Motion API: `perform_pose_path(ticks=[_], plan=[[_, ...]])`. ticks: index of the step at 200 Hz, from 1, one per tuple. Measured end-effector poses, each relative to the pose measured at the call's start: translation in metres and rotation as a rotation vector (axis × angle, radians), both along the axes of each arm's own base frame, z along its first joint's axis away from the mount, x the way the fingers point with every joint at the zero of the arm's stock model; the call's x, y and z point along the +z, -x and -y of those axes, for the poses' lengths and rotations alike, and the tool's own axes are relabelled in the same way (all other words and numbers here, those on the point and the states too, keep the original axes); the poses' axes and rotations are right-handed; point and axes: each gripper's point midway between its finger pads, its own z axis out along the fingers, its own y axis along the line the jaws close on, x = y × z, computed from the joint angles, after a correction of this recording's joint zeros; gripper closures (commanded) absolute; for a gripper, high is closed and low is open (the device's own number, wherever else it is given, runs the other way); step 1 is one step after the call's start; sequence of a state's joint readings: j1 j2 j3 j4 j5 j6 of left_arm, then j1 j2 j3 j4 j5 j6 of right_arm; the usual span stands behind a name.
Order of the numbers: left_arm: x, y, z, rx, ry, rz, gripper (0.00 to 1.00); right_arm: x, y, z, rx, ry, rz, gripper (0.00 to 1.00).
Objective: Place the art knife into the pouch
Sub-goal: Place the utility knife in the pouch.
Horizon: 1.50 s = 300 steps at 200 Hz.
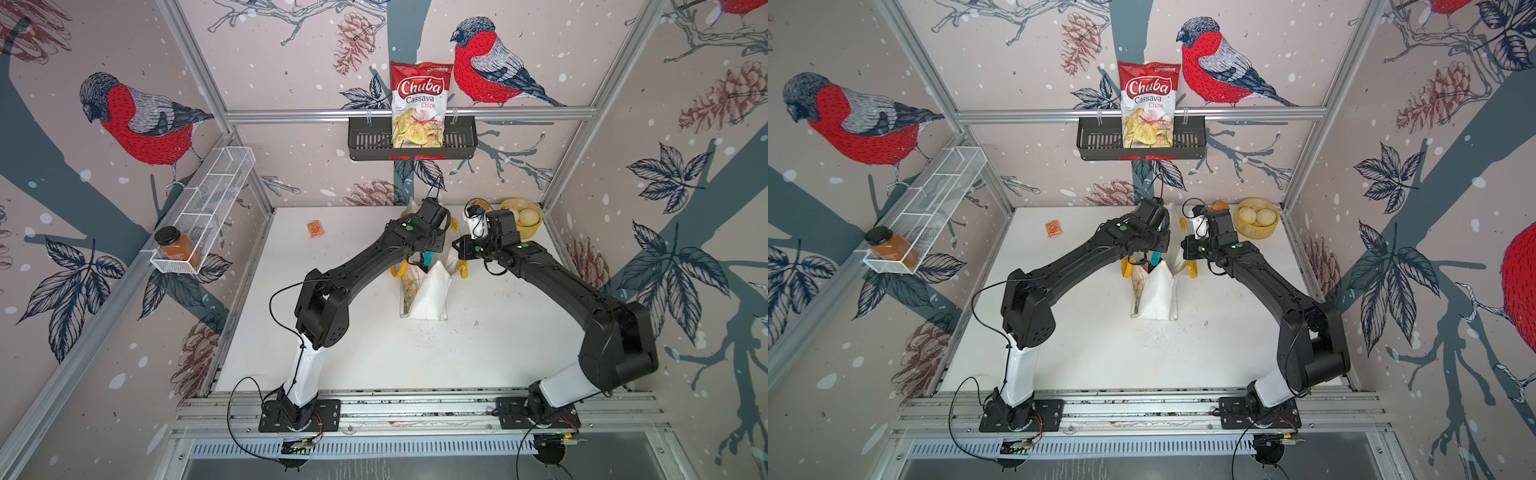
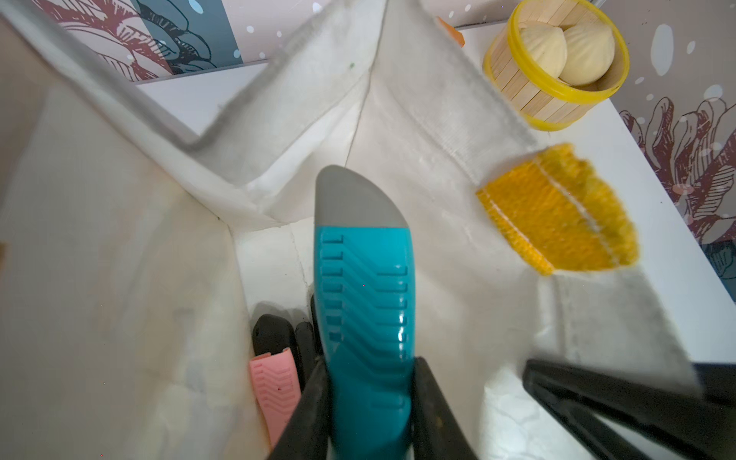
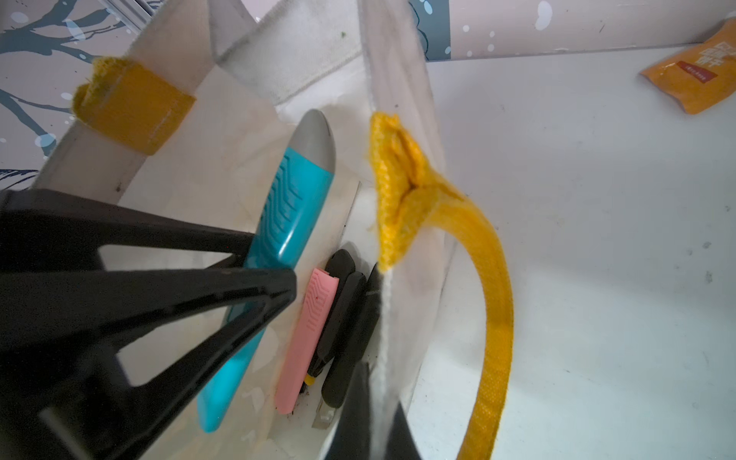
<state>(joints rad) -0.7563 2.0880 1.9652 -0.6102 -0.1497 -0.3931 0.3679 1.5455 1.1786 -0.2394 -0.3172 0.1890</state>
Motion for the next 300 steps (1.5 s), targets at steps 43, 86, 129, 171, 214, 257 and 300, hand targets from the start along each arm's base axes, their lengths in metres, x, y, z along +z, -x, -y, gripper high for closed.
perform_pose_path(ticks=[43, 86, 129, 171, 214, 257, 300], plan=[[-0.016, -0.003, 0.008, -0.015, -0.003, -0.028, 0.72, 0.0, 0.0, 0.0, 0.001, 0.0, 0.0, 1.0], [-0.027, -0.005, 0.013, -0.027, -0.004, -0.052, 0.72, 0.0, 0.001, -0.002, 0.006, -0.001, 0.001, 1.0], [-0.036, -0.007, 0.013, -0.026, -0.012, -0.066, 0.72, 0.001, 0.001, -0.003, 0.008, -0.002, 0.003, 1.0], [-0.056, -0.005, 0.01, -0.031, -0.033, -0.116, 0.72, 0.002, 0.002, -0.004, 0.011, -0.002, 0.004, 1.0], [-0.075, -0.006, 0.0, -0.015, -0.069, -0.157, 0.73, 0.002, 0.002, -0.004, 0.011, -0.003, 0.006, 1.0], [-0.094, -0.004, -0.01, -0.018, -0.087, -0.206, 0.73, 0.003, 0.002, -0.004, 0.011, -0.003, 0.007, 1.0], [-0.11, 0.002, -0.013, -0.029, -0.097, -0.251, 0.73, 0.005, 0.004, -0.004, 0.012, -0.007, 0.009, 1.0]])
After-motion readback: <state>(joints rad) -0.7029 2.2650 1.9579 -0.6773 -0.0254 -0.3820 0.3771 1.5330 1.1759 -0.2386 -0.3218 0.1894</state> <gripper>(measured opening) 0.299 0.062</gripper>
